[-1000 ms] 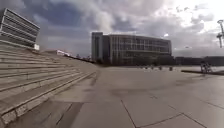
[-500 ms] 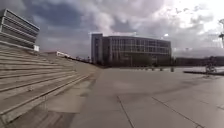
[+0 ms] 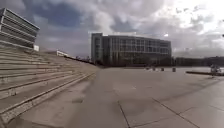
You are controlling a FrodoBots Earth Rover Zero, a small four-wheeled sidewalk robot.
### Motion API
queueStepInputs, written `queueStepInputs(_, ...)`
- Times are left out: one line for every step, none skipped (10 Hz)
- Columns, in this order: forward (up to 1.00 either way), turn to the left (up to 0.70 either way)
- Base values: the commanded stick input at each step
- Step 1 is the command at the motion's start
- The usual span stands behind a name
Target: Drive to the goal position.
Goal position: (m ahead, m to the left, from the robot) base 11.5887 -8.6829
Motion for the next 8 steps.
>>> queueStepInputs(0.70, 0.00)
queueStepInputs(0.70, 0.00)
queueStepInputs(0.70, 0.00)
queueStepInputs(0.70, 0.00)
queueStepInputs(0.70, 0.00)
queueStepInputs(0.70, 0.00)
queueStepInputs(0.70, 0.00)
queueStepInputs(0.70, 0.00)
